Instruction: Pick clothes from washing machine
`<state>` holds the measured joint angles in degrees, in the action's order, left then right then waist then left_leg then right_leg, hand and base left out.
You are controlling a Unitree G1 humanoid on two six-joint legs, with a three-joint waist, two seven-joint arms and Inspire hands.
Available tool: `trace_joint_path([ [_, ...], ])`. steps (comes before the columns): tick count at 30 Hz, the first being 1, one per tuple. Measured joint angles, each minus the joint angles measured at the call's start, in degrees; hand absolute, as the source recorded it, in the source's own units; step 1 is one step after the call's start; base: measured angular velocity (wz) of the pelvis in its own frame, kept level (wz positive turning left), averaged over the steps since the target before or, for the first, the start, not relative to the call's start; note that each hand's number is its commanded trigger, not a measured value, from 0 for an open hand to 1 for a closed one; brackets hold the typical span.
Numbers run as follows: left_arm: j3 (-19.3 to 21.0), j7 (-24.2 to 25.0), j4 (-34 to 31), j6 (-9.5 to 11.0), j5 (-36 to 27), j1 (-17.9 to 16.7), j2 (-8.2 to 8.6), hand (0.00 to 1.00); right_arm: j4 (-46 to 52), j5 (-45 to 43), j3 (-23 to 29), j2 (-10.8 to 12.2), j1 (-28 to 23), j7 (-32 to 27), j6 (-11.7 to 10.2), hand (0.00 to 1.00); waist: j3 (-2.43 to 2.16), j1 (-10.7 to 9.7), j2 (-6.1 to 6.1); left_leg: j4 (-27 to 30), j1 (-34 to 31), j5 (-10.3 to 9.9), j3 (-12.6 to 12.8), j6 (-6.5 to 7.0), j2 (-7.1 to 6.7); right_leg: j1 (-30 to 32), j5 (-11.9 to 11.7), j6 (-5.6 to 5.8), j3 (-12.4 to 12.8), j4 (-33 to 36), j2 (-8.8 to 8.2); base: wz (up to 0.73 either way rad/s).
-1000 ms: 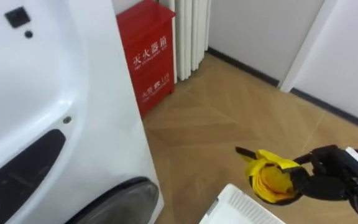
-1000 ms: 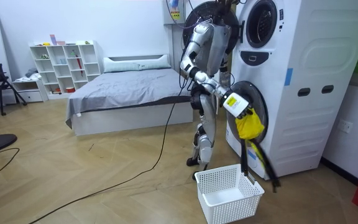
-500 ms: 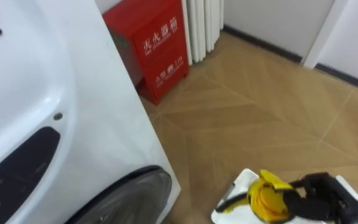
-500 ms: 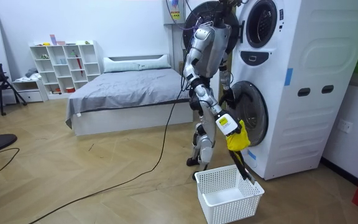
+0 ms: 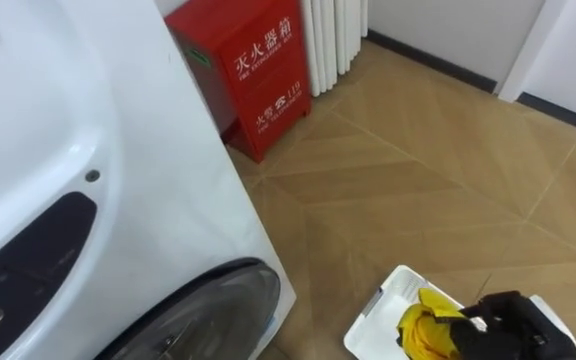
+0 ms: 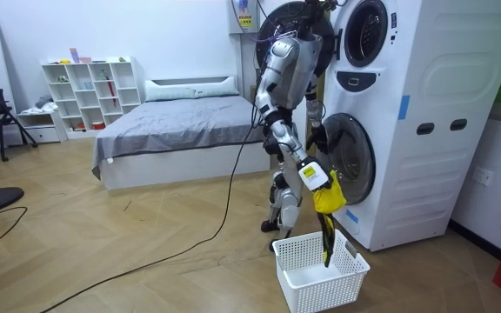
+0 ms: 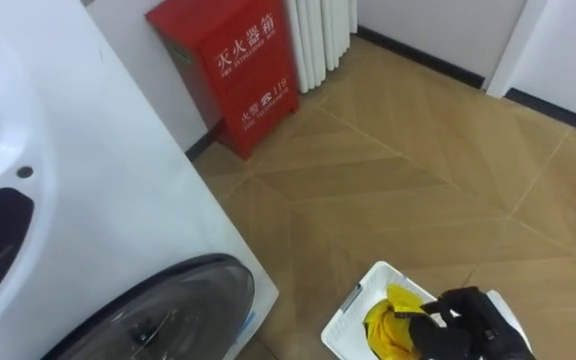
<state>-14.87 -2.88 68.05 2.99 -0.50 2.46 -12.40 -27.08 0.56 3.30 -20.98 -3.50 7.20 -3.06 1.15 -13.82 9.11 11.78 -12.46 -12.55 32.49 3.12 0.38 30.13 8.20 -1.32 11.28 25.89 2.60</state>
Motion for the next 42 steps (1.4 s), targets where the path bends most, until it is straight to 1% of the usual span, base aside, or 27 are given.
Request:
trace_joint_path([
  [1, 0.0, 0.0, 0.0, 0.0, 0.0, 0.2, 0.14, 0.00, -1.5, 0.1, -0.1, 0.1, 0.0, 0.0, -0.2, 0.84, 0.03, 0.0, -0.08, 0.0, -0.1, 0.0, -0.2, 0.00, 0.00, 0.0, 0.1, -0.03, -0.2, 0.0, -0.08, 0.11],
  [2, 0.0, 0.0, 0.0, 0.0, 0.0, 0.3, 0.20, 0.00, -2.2, 0.1, -0.1, 0.1, 0.0, 0.0, -0.2, 0.00, 0.03, 0.0, -0.11, 0.0, -0.1, 0.0, -0.3, 0.00, -0.02, 0.0, 0.2, -0.02, -0.3, 0.0, -0.12, 0.08],
  [5, 0.0, 0.0, 0.0, 0.0, -0.2, 0.4, 0.24, 0.00, -4.4, 0.0, -0.4, 0.1, -0.4, -0.1, -0.2, 0.00, 0.03, 0.0, -0.12, 0.0, -0.4, 0.0, -0.4, 0.00, -0.08, 0.2, 0.3, 0.02, -0.5, 0.0, -0.23, 0.03],
  [10, -0.7, 0.0, 0.2, 0.0, -2.3, 0.5, 0.18, 0.00, -4.8, 0.0, -1.1, 0.1, -0.5, -0.1, -0.2, 0.00, -0.06, 0.0, -0.28, -0.1, -1.1, 0.0, -0.4, 0.00, -0.18, 0.8, 0.4, 0.13, -0.5, -0.2, -0.33, 0.00],
  [18, -1.2, 0.2, 0.5, -0.1, -3.5, 0.5, 0.15, 0.00, -4.7, 1.0, -1.1, 0.1, -0.4, -0.3, -0.2, 0.00, -0.10, 0.0, -0.34, -0.1, -1.1, 0.0, -0.5, 0.00, -0.21, 0.7, 0.4, 0.17, -0.6, -0.2, -0.43, 0.00],
  [24, -1.2, 0.2, 0.5, -0.1, -3.9, 0.4, -0.02, 0.00, -4.7, 1.0, -2.2, 0.1, -0.2, -0.3, -0.2, 0.00, -0.13, 0.1, -0.30, 0.0, -1.2, 0.0, -1.2, 0.01, -0.24, 0.7, 0.4, 0.16, -0.9, -0.1, -0.53, 0.03],
  [32, -1.1, 0.2, 0.5, -0.1, -3.8, 0.3, -0.95, 0.00, -4.7, 0.1, -2.1, 0.1, -0.2, -0.3, -0.2, 0.00, -0.16, 0.3, -0.25, 0.0, -1.4, 0.0, -1.3, 0.02, -0.24, 0.8, 0.4, 0.16, -1.1, -0.2, -0.57, 0.00],
  [36, -1.0, 0.2, 0.5, -0.2, -3.8, 0.1, -1.09, 0.00, -4.7, -0.1, -2.1, 0.1, -0.1, -0.5, -0.2, 0.00, -0.37, 0.6, 0.03, 0.0, -2.4, 0.0, -1.3, 0.06, -0.26, 1.9, 0.4, 0.15, -1.2, 0.0, -0.65, 0.01],
  [37, -1.0, 0.2, 0.5, -0.4, -3.8, 0.0, -1.09, 0.00, -4.7, -0.5, -2.1, 0.1, -0.2, -0.6, -0.2, 0.00, -0.52, 0.8, 0.24, 0.1, -2.7, 0.1, -1.3, 0.11, -0.24, 2.1, 0.4, 0.13, -1.6, -0.1, -0.70, 0.05],
  [39, -1.1, 0.2, 0.0, -0.7, -3.9, -0.5, -1.14, 0.00, -4.3, -0.8, -2.1, 0.1, -0.4, -0.6, -0.2, 0.00, -0.67, 1.0, 0.46, 0.0, -3.0, 0.2, -1.5, 0.12, -0.23, 2.4, 0.4, 0.10, -1.9, -0.1, -0.80, 0.06],
  [42, -1.1, 0.2, -0.8, -1.3, -4.4, -0.9, -1.16, 0.00, -3.8, -1.3, -2.1, 0.1, -0.5, -0.5, -0.2, 0.00, -0.67, 1.5, 0.46, 0.0, -3.3, 0.3, -1.9, 0.09, -0.22, 2.5, 0.4, 0.03, -2.1, -0.2, -0.90, 0.07],
])
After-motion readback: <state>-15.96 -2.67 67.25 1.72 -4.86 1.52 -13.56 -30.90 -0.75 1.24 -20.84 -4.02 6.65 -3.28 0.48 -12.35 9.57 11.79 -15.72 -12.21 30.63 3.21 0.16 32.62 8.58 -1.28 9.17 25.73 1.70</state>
